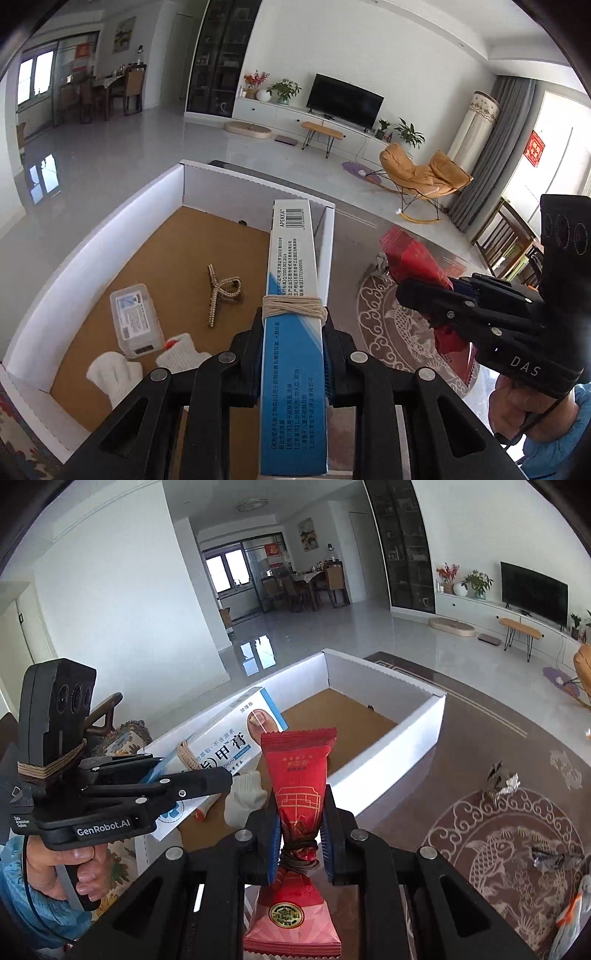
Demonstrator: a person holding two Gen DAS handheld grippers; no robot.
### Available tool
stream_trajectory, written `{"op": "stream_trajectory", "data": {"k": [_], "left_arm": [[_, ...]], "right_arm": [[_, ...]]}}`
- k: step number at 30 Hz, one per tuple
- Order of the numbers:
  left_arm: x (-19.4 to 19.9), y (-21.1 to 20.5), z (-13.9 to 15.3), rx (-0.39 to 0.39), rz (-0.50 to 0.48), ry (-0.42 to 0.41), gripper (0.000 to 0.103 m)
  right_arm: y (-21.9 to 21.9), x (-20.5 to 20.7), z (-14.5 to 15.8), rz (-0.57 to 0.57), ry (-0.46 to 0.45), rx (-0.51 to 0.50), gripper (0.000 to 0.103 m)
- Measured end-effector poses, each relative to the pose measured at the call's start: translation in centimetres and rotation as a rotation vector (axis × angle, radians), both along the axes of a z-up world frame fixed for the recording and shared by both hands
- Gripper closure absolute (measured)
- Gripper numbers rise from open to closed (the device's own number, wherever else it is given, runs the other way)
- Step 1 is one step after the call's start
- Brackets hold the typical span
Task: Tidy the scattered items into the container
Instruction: 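Lower box and packet into the white container and open both tools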
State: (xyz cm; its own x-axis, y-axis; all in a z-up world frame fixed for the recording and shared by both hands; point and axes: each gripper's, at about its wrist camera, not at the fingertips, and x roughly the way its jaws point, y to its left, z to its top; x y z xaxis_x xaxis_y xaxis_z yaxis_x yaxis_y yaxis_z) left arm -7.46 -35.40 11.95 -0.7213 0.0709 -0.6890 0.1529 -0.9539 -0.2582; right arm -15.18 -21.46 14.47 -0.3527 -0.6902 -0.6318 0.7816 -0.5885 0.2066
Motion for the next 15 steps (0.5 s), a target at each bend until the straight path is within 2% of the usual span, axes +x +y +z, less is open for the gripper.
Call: {"op": "stream_trajectory", "data": {"k": [3, 6, 10, 15], "left_arm": [[-4.8, -4.6, -0.2, -0.033, 0.055, -0.049, 0.079], [-9.7, -7.7, -1.9, -0.035, 0.084, -0.122, 0.079], [-14.8, -10.1, -5.9, 0.001, 0.092, -0.229, 0.079], [-18.2, -11.4, -11.0, 0.033, 0.110, -0.344, 0.078]], "right_arm": [[-6.0, -4.5, 1.3, 0.002, 0.017, 0.033, 0.085], [-10.8, -9.0, 0.6, -0.024, 0.013, 0.102, 0.084], [-15.2, -14.3, -2.5, -0.067, -0.044, 0.223, 0.084], [-18.5, -18.7, -7.1, -0.113, -0.128, 0.353, 0.084]]}}
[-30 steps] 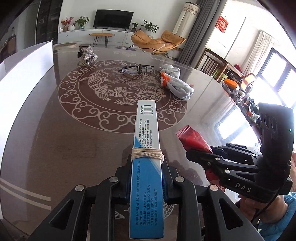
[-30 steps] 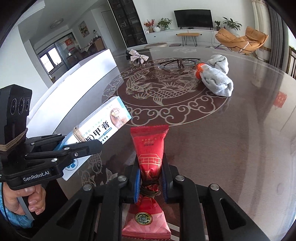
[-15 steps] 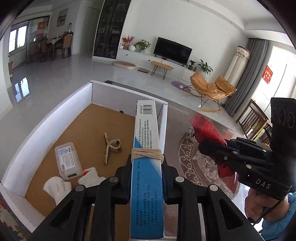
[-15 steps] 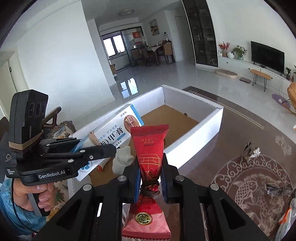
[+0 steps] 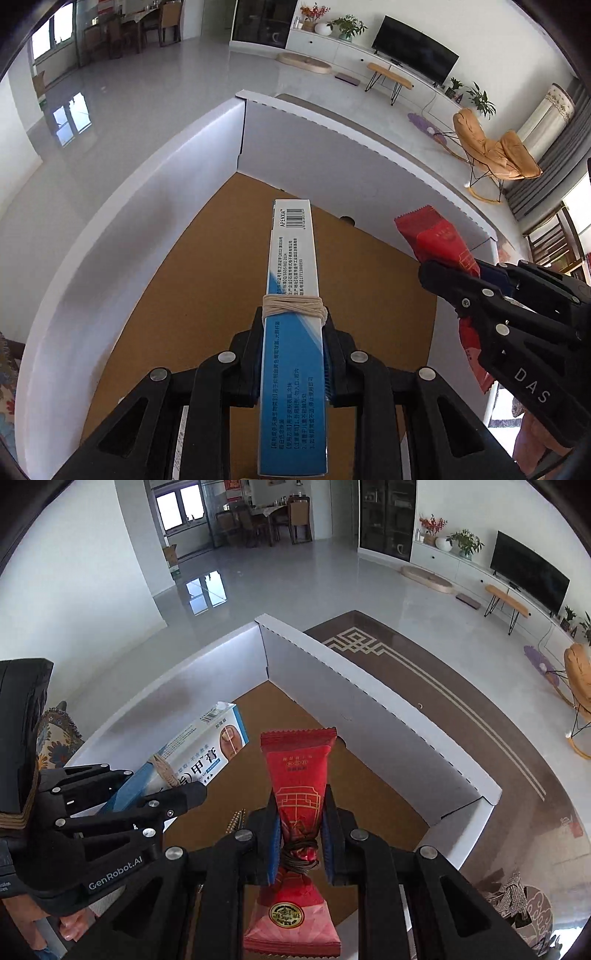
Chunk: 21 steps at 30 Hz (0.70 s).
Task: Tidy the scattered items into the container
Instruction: 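Lower box and packet into the white container and open both tools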
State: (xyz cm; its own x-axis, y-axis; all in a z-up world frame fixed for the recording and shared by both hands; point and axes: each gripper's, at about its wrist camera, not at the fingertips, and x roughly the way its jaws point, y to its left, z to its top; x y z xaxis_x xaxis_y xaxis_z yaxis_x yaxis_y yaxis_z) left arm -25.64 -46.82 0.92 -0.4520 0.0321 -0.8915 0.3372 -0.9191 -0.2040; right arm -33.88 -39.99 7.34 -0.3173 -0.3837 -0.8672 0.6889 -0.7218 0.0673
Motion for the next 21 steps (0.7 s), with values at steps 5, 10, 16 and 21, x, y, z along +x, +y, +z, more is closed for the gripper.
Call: {"op": "stream_trajectory", "data": {"k": [5, 10, 16, 21], "left_arm": [[-1.2, -0.4, -3.3, 0.046, 0.021, -0.105, 0.066], [-0.4, -1.1, -3.8, 0.037, 0.088, -0.150, 0.041], [2.4, 2.1, 1.2, -0.057, 0.058, -0.031, 0.040], [7.6, 9.3, 6.2, -0.089, -0.073, 0.103, 0.035]], "right_arm": [[-1.8, -2.0, -3.5, -0.033, -0.103, 0.071, 0.081], [-2.0, -2.8, -4.5, -0.060, -0.111, 0.111, 0.057], [0.9, -0.7, -1.4, -0.059, -0.077, 0.007, 0.054], [9.4, 4.0, 1.8, -0.092, -0.012, -0.176, 0.054]]}}
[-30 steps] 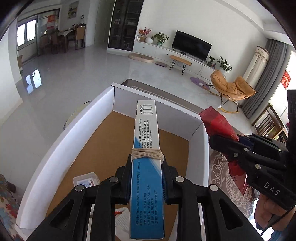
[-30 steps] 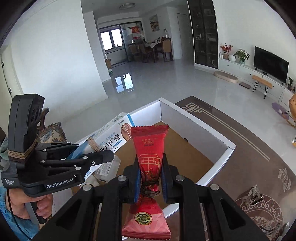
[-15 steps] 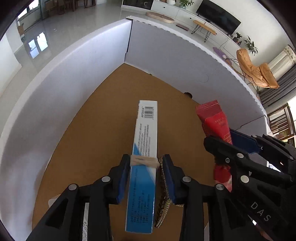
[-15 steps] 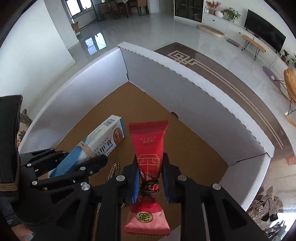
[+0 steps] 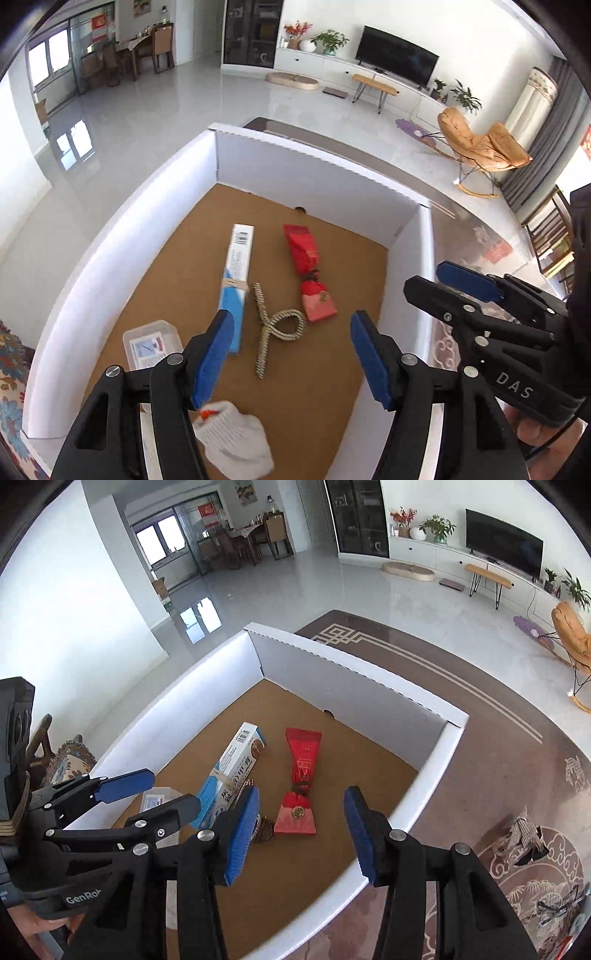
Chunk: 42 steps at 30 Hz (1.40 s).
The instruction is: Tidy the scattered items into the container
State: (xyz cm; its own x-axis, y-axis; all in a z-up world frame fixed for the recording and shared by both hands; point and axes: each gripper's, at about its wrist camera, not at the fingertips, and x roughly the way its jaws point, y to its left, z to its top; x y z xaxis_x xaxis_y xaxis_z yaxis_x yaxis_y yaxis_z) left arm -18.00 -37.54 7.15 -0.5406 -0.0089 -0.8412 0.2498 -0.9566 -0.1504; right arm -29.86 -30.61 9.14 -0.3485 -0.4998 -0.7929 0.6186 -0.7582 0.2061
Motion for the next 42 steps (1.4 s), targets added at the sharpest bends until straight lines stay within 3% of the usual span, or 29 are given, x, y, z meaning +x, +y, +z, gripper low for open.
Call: {"op": "stream_trajectory", "data": {"k": [3, 5, 8, 13, 17, 19, 22, 23, 28, 42], "left_arm": [[3.8, 6.1, 1.3, -0.011, -0.102, 0.064, 0.020], [5.7, 10.9, 1.2, 0.002, -0.174, 0.091, 0.019], [7.6, 17.7, -1.8, 0.032, -0.257, 0.091, 0.019], [8.1, 28.1, -9.0, 0.046, -0.339, 0.048, 0.019], [7.2, 33.0, -12.2, 0.030, -0.357, 0.048, 0.018], [7.2, 34.8, -12.5, -0.033, -0.366, 0.074, 0.018], [6.4, 36.7, -13.1, -0.144, -0.402, 0.076, 0.010], [6.1, 37.0, -13.2, -0.171, -0.412, 0.066, 0.000], [5.1, 36.6, -13.3, -0.150, -0.421, 0.058, 0.000], [5.1, 36.5, -13.3, -0.153, -0.415, 0.060, 0.000]], "right_arm": [[8.0, 4.5, -0.2, -0.038, 0.057, -0.049, 0.054], [13.8, 7.9, -1.5, -0.085, 0.105, -0.015, 0.054], [22.8, 12.4, -4.6, -0.199, 0.152, 0.066, 0.054], [35.9, 19.1, -8.3, -0.405, 0.154, 0.144, 0.054], [42.7, 21.3, -10.1, -0.521, 0.129, 0.179, 0.054], [45.7, 22.1, -11.3, -0.568, 0.100, 0.185, 0.054], [47.1, 22.2, -11.8, -0.585, 0.117, 0.196, 0.051], [47.3, 22.0, -11.9, -0.585, 0.121, 0.196, 0.048], [46.8, 20.4, -11.6, -0.569, 0.103, 0.189, 0.027], [46.1, 19.6, -11.9, -0.567, 0.104, 0.193, 0.025]]}}
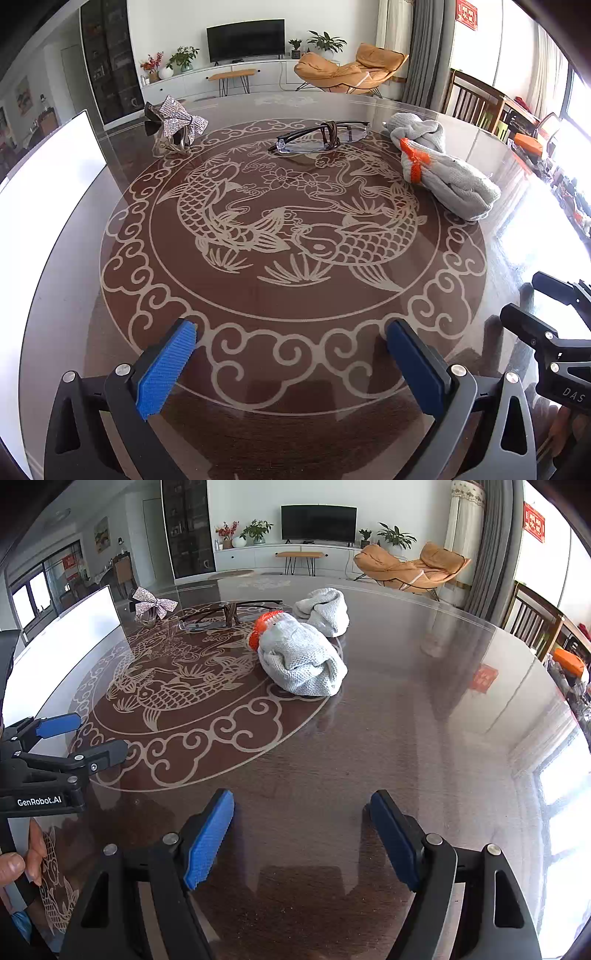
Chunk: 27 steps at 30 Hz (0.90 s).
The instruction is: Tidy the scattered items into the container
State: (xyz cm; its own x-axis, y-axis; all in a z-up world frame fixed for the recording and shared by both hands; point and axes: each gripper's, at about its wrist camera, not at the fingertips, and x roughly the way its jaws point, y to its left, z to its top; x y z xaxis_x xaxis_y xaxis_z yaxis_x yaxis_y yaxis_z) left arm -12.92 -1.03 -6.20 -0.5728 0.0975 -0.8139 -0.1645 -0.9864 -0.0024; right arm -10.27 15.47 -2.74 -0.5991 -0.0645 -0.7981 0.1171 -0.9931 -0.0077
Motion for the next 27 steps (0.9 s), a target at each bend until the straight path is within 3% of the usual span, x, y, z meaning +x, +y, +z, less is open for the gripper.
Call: {"op": "stream_trajectory", "data": {"k": [27], "left_arm": [[0.00, -0.21, -0.01, 0.001, 0.006, 0.001, 0.000]], "right_arm": [[-0.54, -0.12, -0.26, -0.002, 0.002, -0.015, 0.025]]}}
